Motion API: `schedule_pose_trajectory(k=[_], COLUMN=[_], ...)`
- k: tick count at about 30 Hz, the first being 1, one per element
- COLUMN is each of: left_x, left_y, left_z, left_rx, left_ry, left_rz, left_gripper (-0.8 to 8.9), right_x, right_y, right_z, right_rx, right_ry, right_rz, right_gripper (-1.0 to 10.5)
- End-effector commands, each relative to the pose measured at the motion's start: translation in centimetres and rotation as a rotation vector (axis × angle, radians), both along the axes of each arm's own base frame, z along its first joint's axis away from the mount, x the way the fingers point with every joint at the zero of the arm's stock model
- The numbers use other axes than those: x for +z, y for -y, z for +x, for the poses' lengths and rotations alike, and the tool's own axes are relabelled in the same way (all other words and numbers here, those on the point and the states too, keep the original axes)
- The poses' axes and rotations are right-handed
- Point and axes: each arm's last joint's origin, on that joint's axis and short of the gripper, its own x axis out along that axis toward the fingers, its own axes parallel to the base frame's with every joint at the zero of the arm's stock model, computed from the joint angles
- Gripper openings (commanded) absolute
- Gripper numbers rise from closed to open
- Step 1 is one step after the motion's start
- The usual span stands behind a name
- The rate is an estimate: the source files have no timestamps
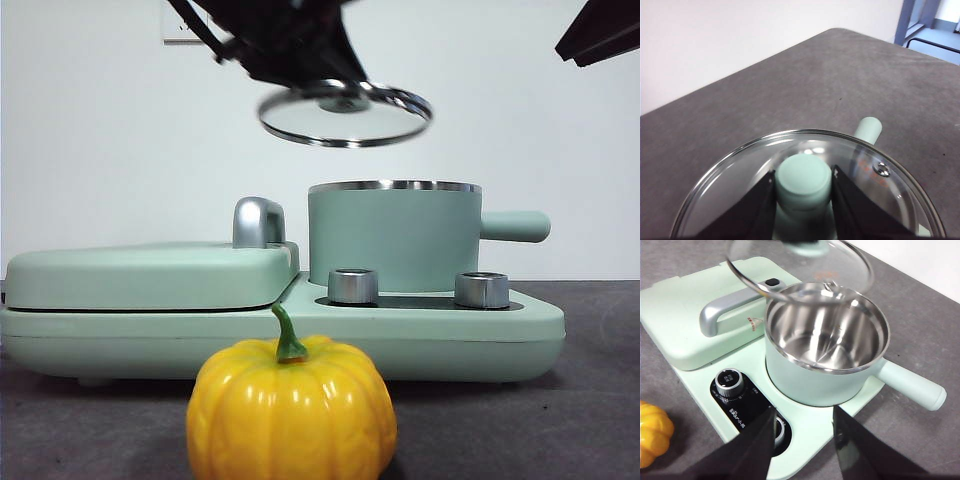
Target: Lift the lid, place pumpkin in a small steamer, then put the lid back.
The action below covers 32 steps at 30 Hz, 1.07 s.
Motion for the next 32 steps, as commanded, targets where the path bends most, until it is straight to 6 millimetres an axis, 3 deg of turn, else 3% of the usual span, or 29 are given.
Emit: schedule_pose_trajectory(k=[1, 17, 29, 32], left_x=[2.6, 5.8, 4.2, 3.7], left_y=[-1.3, -10.8, -15.9, -16.3], left_z=[-0.8, -3.1, -6.5, -7.6], left_rx=[0.032, 0.298, 0.447, 0.452], left_ry=[0.008, -0.059, -0.066, -0.074], left_rz=[-0.069, -0.002, -0.027, -0.028], left_gripper=[0.10, 0.10, 0.10, 0.10], right_x=[0.5, 0.5, -0.9, -1.7], right_y=[-0.3, -3.1, -6.8, -8.0], right_z=[0.0, -1.3, -2.2, -2.1], right_rx=[0.019, 0.212, 0.375, 0.413], right_ry=[0.008, 0.007, -0.069, -0.111], right_rz=[0.015, 0.012, -0.070, -0.102], right_gripper=[1.8, 1.8, 1.9, 2.8])
